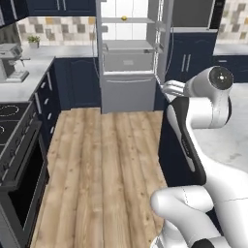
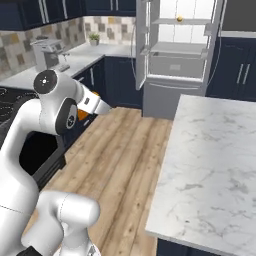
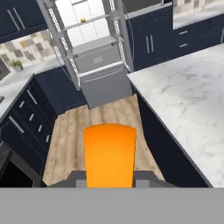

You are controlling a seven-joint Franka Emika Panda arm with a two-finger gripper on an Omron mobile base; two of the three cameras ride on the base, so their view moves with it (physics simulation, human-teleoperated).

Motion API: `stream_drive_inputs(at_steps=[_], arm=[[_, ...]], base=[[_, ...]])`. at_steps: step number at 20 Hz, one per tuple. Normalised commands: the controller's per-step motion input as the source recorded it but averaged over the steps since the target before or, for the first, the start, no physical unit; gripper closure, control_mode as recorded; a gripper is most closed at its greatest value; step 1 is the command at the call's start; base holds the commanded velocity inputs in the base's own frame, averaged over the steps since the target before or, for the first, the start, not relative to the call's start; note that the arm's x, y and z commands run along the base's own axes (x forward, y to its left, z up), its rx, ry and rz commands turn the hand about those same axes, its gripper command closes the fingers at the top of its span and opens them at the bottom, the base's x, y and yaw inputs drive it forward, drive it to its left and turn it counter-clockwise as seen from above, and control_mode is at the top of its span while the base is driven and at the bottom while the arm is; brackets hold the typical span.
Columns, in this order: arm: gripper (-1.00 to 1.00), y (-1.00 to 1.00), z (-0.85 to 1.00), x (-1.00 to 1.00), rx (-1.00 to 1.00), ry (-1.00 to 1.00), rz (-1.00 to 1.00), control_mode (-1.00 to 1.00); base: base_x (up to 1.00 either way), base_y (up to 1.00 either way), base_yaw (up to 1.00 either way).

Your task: Take the cheese, shrimp, and lemon from the fridge and place them on the plate on the dining counter to create an appetizer plate.

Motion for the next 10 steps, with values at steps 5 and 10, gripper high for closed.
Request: stream_drive_inputs(at_steps=[5, 10], arm=[[1.0, 0.0, 0.0, 0.0, 0.0, 0.0, 0.0, 1.0], [1.0, 0.0, 0.0, 0.0, 0.0, 0.0, 0.0, 1.0]], base=[[-1.0, 0.0, 0.11], [-1.0, -0.57, 0.03]])
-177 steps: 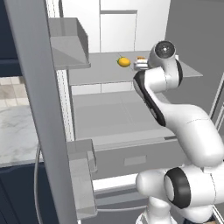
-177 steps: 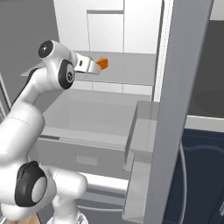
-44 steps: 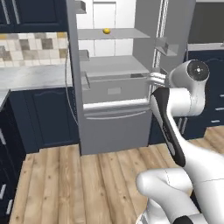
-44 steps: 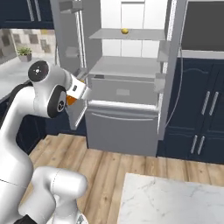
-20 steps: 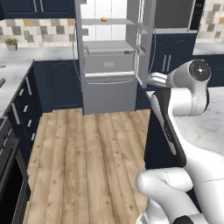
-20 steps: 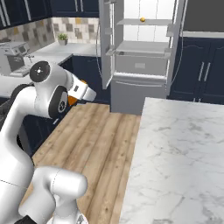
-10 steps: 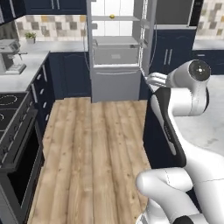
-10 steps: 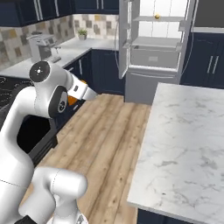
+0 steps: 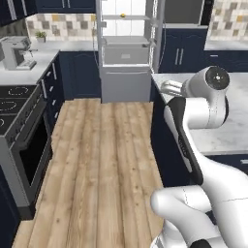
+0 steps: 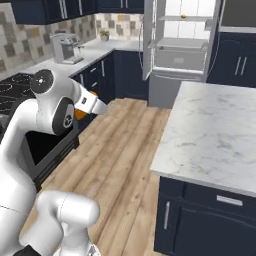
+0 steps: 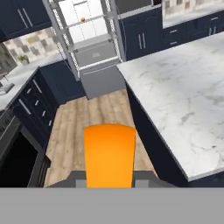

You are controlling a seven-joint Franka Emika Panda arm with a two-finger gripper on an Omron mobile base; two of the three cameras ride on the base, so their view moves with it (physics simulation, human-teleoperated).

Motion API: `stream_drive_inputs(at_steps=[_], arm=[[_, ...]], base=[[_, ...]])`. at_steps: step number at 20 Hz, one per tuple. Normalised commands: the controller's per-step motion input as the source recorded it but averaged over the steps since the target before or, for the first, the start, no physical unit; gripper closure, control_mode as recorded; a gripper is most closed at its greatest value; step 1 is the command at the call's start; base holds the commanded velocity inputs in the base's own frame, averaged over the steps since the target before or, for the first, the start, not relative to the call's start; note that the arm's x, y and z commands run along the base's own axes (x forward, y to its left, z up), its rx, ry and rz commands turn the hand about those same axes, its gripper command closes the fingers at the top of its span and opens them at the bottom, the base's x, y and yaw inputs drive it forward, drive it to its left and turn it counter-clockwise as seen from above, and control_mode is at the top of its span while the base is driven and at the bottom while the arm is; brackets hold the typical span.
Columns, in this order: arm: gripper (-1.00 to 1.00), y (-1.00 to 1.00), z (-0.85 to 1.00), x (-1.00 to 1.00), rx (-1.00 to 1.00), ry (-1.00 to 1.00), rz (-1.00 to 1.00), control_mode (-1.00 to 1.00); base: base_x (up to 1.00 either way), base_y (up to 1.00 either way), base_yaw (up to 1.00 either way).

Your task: Take the cheese, shrimp, and lemon from the fridge and place them on the plate on the dining counter to create an appetizer plate.

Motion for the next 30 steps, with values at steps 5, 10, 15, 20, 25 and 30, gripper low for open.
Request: stream_drive_inputs(at_steps=[5, 10, 15, 20, 25, 30], arm=[[1.0, 0.0, 0.0, 0.0, 0.0, 0.0, 0.0, 1.0], [1.0, 0.0, 0.0, 0.0, 0.0, 0.0, 0.0, 1.0], [1.0, 0.0, 0.0, 0.0, 0.0, 0.0, 0.0, 1.0], [1.0, 0.0, 0.0, 0.0, 0.0, 0.0, 0.0, 1.0], [1.0, 0.0, 0.0, 0.0, 0.0, 0.0, 0.0, 1.0], [1.0, 0.0, 0.0, 0.0, 0.0, 0.0, 0.0, 1.0]], base=[[-0.87, -1.0, 0.0], [-0.51, -1.0, 0.0], [-0.14, -1.0, 0.0], [-0.23, -1.0, 0.0], [-0.32, -1.0, 0.0], [-0.35, -1.0, -0.02]])
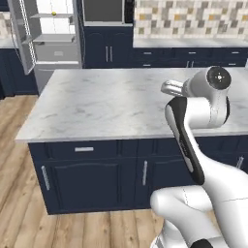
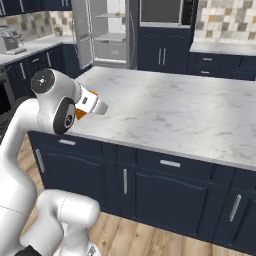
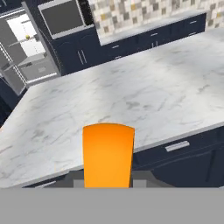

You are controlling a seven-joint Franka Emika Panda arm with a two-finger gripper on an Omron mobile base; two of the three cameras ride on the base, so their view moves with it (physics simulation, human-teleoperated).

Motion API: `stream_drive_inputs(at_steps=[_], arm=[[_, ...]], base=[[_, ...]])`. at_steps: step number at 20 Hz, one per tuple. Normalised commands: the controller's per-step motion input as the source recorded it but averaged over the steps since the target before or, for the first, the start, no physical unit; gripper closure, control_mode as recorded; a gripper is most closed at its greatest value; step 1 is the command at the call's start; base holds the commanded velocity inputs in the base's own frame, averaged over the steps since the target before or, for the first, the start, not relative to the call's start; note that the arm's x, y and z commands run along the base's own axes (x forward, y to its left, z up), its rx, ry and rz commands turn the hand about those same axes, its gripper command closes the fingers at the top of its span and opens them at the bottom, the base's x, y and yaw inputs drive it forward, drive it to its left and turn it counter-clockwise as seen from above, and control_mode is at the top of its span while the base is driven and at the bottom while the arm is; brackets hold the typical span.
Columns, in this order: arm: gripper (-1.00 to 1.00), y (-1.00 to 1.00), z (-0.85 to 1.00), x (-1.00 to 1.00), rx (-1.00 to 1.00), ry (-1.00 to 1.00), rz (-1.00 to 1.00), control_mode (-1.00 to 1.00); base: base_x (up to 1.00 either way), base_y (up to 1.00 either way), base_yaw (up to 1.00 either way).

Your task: Take the cheese, shrimp, and lemon from the fridge and place them on the plate on the dining counter to create an appetizer plate.

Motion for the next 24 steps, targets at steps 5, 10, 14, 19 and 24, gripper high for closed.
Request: stream_drive_inputs(at_steps=[5, 10, 14, 19, 24], arm=[[1.0, 0.0, 0.0, 0.0, 0.0, 0.0, 0.0, 1.0], [1.0, 0.0, 0.0, 0.0, 0.0, 0.0, 0.0, 1.0], [1.0, 0.0, 0.0, 0.0, 0.0, 0.0, 0.0, 1.0], [1.0, 0.0, 0.0, 0.0, 0.0, 0.0, 0.0, 1.0], [1.0, 0.0, 0.0, 0.0, 0.0, 0.0, 0.0, 1.0]], base=[[-0.42, -1.0, -0.03], [-0.48, -1.0, -0.08], [-0.33, -1.0, -0.14], [-0.24, -1.0, -0.14], [-0.24, -1.0, -0.12]])
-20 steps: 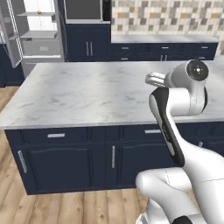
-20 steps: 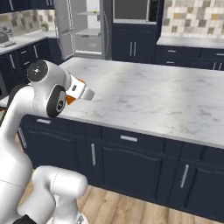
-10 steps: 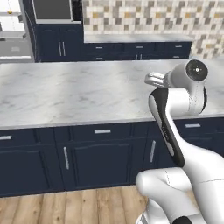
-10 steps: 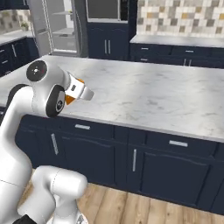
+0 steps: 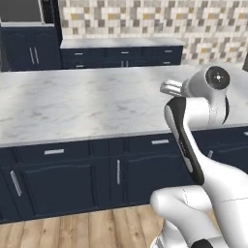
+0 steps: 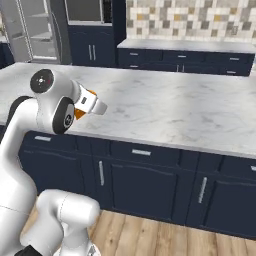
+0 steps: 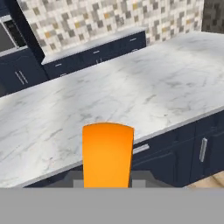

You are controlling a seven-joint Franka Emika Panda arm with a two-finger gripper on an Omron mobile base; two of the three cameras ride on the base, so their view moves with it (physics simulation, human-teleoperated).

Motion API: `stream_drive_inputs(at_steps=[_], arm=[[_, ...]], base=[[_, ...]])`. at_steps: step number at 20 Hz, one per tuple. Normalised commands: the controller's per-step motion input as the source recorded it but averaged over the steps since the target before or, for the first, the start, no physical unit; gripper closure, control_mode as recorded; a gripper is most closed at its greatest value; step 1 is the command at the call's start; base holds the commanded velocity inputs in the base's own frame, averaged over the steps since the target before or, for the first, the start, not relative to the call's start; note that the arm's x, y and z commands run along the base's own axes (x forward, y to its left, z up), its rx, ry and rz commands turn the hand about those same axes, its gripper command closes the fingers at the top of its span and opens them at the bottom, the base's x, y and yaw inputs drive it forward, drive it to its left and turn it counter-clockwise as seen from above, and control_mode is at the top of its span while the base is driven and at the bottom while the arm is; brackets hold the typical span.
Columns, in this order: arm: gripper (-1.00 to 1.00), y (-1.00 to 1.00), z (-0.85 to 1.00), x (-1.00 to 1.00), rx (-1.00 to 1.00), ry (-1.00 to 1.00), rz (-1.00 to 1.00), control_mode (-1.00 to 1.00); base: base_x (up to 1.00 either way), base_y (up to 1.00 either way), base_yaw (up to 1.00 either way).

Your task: Take the cheese, shrimp, and lemon from the fridge and place them on the plate on the dining counter to create an appetizer plate.

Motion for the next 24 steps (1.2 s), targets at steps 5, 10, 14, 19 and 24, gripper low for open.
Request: stream_drive_inputs(at_steps=[5, 10, 14, 19, 24], arm=[[1.0, 0.0, 0.0, 0.0, 0.0, 0.0, 0.0, 1.0], [1.0, 0.0, 0.0, 0.0, 0.0, 0.0, 0.0, 1.0], [1.0, 0.0, 0.0, 0.0, 0.0, 0.0, 0.0, 1.0], [1.0, 0.0, 0.0, 0.0, 0.0, 0.0, 0.0, 1.0], [1.0, 0.0, 0.0, 0.0, 0.0, 0.0, 0.0, 1.0]], base=[[-0.12, -1.0, -0.12], [-0.02, -1.0, -0.12], [0.0, -1.0, -0.1], [0.0, -1.0, -0.08], [0.0, -1.0, -0.05]])
